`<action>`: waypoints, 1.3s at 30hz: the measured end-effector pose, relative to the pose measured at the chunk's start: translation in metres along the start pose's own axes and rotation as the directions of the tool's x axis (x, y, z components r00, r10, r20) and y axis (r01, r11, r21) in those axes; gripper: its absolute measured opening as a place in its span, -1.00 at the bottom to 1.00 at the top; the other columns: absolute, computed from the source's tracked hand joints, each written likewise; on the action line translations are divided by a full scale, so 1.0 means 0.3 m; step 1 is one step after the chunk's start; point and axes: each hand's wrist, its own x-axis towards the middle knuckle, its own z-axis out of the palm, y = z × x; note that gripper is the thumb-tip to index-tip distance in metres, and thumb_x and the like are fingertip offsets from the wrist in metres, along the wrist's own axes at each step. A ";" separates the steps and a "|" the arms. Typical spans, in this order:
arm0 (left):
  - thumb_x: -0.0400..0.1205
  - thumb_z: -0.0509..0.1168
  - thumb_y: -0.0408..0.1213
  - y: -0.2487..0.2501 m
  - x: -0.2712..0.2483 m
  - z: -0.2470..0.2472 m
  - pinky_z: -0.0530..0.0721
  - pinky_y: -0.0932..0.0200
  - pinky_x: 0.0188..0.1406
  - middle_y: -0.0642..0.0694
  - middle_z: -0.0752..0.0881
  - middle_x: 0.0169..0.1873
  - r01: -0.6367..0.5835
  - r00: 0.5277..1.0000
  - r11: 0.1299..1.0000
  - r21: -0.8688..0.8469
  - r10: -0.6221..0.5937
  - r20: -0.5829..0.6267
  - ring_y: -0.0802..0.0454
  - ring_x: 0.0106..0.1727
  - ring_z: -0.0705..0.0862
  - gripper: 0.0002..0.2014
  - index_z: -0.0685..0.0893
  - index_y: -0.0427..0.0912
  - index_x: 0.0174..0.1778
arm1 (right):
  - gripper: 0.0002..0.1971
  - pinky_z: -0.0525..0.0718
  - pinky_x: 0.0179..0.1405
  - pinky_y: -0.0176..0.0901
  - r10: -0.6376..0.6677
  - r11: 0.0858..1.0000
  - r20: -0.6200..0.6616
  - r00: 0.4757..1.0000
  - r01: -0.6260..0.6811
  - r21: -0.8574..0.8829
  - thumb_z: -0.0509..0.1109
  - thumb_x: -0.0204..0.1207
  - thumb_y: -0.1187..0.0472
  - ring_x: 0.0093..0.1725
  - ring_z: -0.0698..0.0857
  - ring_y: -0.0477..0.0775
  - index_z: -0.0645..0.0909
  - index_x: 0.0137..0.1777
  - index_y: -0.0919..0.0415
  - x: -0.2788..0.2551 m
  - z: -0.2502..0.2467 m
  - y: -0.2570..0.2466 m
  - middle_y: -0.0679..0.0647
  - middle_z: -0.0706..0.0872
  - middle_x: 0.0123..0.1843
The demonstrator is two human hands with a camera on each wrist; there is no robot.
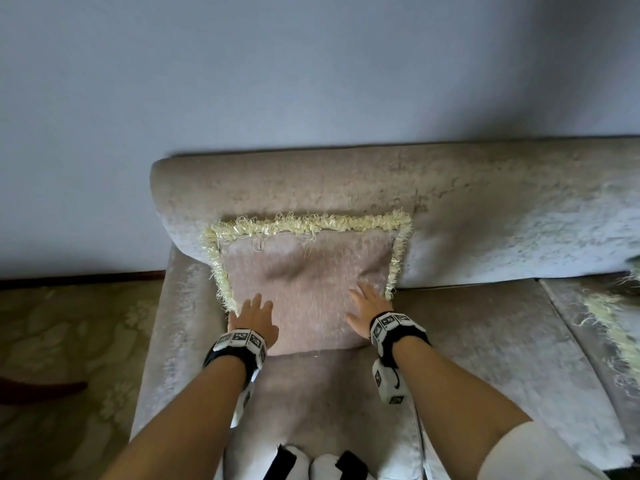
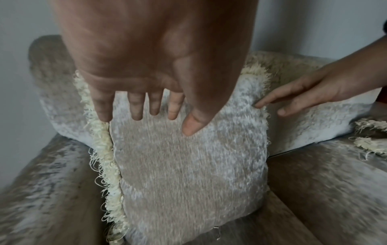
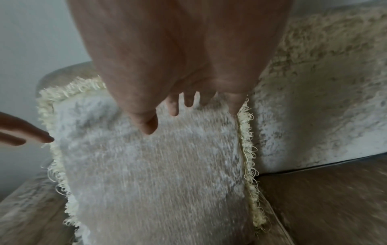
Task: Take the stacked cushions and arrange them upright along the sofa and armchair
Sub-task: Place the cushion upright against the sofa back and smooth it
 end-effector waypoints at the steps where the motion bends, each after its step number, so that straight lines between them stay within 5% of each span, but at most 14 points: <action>1: 0.66 0.16 -0.15 0.005 -0.023 -0.010 0.15 -0.26 0.61 -0.03 -0.05 0.70 -0.003 1.000 1.000 -0.008 0.003 -0.008 -0.06 0.69 0.01 -0.39 0.13 0.00 0.65 | -0.32 0.09 0.66 0.27 -0.003 1.000 -0.012 1.000 0.003 -0.001 0.14 0.68 -0.10 0.74 -0.15 0.10 0.01 0.73 0.03 -0.024 -0.012 -0.014 -0.01 -0.16 0.77; 12: 0.71 0.02 0.00 0.120 -0.277 -0.025 0.07 -0.35 0.60 -0.04 0.03 0.69 -0.162 0.985 0.986 -0.030 0.160 -0.064 -0.14 0.67 0.10 -0.44 0.12 0.00 0.65 | -0.30 0.00 0.63 0.28 0.073 0.988 -0.191 0.979 -0.045 0.147 0.18 0.68 -0.07 0.74 -0.12 0.08 -0.05 0.74 -0.01 -0.414 -0.056 -0.100 -0.04 -0.09 0.77; 18: 0.73 -0.04 0.08 0.267 -0.447 0.037 0.01 -0.35 0.61 -0.03 0.04 0.69 -0.267 0.964 0.963 -0.023 0.268 0.007 -0.11 0.67 0.12 -0.45 0.16 0.02 0.66 | -0.28 -0.07 0.65 0.33 0.168 0.963 -0.166 0.972 -0.125 0.239 0.18 0.67 -0.12 0.73 -0.18 0.05 -0.06 0.74 -0.05 -0.635 0.016 -0.053 -0.06 -0.16 0.77; 26: 0.72 -0.03 0.07 0.381 -0.595 0.021 0.10 -0.37 0.58 -0.05 0.13 0.67 -0.319 0.944 0.946 0.052 0.322 -0.076 -0.12 0.64 0.22 -0.45 0.21 -0.01 0.64 | -0.29 -0.08 0.65 0.36 0.228 0.943 -0.289 0.930 -0.137 0.303 0.15 0.66 -0.19 0.73 -0.17 0.02 -0.02 0.73 -0.07 -0.838 0.054 0.034 -0.07 -0.12 0.77; 36: 0.66 0.09 0.06 0.799 -0.885 0.169 0.25 -0.38 0.48 -0.09 0.42 0.48 -0.477 0.860 0.871 0.115 0.490 -0.145 -0.18 0.50 0.40 -0.55 0.49 -0.05 0.41 | -0.28 -0.08 0.66 0.31 0.331 0.902 -0.312 0.891 -0.200 0.383 0.14 0.68 -0.18 0.73 -0.22 0.05 -0.08 0.74 -0.06 -1.238 0.162 0.336 -0.06 -0.17 0.77; 39: 0.69 0.10 0.04 0.971 -0.974 0.254 0.21 -0.27 0.53 -0.11 0.35 0.55 -0.551 0.803 0.813 0.189 0.578 -0.144 -0.15 0.56 0.34 -0.50 0.39 -0.10 0.52 | -0.30 -0.05 0.66 0.30 0.415 0.861 -0.328 0.849 -0.251 0.442 0.16 0.69 -0.15 0.73 -0.20 0.07 -0.07 0.74 -0.07 -1.358 0.229 0.470 -0.05 -0.16 0.77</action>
